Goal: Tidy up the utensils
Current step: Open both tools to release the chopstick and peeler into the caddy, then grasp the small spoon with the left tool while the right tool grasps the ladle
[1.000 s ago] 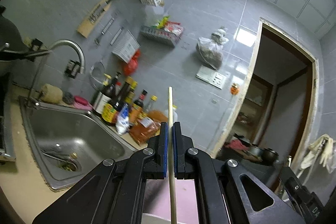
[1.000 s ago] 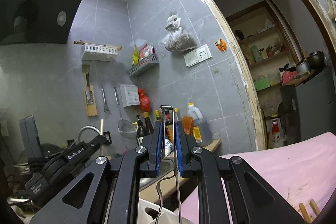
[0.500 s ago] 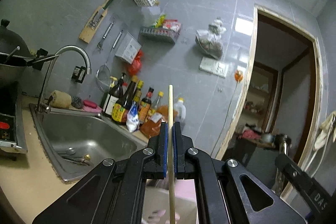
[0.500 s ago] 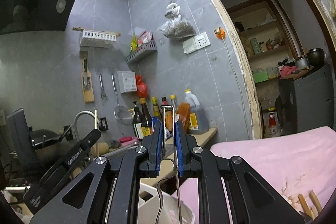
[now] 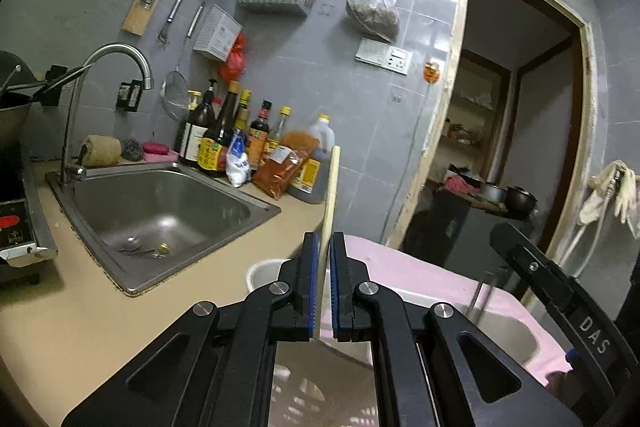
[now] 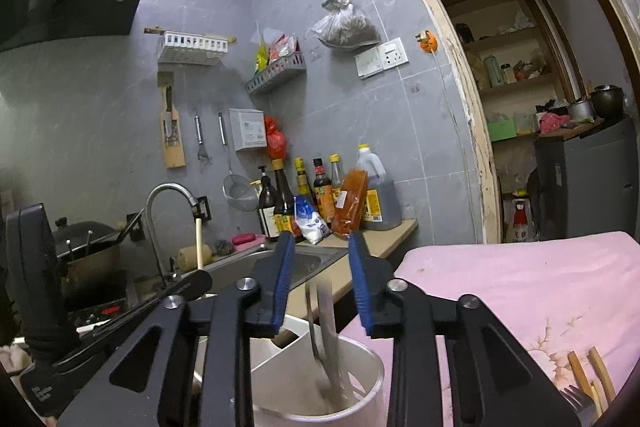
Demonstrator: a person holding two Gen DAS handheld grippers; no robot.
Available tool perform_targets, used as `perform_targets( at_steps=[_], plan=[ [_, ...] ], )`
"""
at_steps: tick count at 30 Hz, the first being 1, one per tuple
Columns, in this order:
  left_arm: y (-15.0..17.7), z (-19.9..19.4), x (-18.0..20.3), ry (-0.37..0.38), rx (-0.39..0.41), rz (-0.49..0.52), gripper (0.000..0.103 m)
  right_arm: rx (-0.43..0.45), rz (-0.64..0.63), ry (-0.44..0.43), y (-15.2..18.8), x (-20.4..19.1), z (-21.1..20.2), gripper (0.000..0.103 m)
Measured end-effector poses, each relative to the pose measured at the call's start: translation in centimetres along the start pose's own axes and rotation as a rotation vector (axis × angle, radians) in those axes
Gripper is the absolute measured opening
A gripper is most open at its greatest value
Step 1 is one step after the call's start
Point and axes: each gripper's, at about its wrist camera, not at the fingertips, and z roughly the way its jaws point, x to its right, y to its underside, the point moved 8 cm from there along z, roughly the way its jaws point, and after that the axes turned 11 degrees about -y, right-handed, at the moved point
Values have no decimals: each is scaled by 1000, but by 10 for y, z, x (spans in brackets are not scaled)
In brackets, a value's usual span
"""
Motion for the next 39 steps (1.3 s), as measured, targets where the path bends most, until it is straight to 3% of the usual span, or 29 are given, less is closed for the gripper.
perform_targets(
  at_steps=[4, 8, 11, 14, 19, 22, 30, 39],
  plan=[
    [1, -9, 1, 52, -32, -20, 5, 0, -21, 4, -1, -5, -6, 29],
    [-5, -22, 3, 86, -26, -21, 8, 23, -39, 22, -6, -7, -17, 45],
    [-8, -34, 7, 110, -20, -11, 24, 46, -50, 42, -12, -8, -29, 53],
    [-13, -52, 16, 148, 1, 7, 39, 66, -53, 69, -19, -6, -46, 75],
    [-18, -79, 43, 194, 40, 68, 67, 99, -49, 136, -30, 4, -87, 87],
    [-18, -94, 62, 224, 56, 107, 82, 112, -55, 191, -34, 12, -120, 102],
    [14, -122, 125, 337, 20, 263, 90, 38, -151, 357, -39, 45, -209, 103],
    [82, -106, 189, 437, -242, 386, 90, -91, -135, 509, -30, 98, -274, 103]
  ],
)
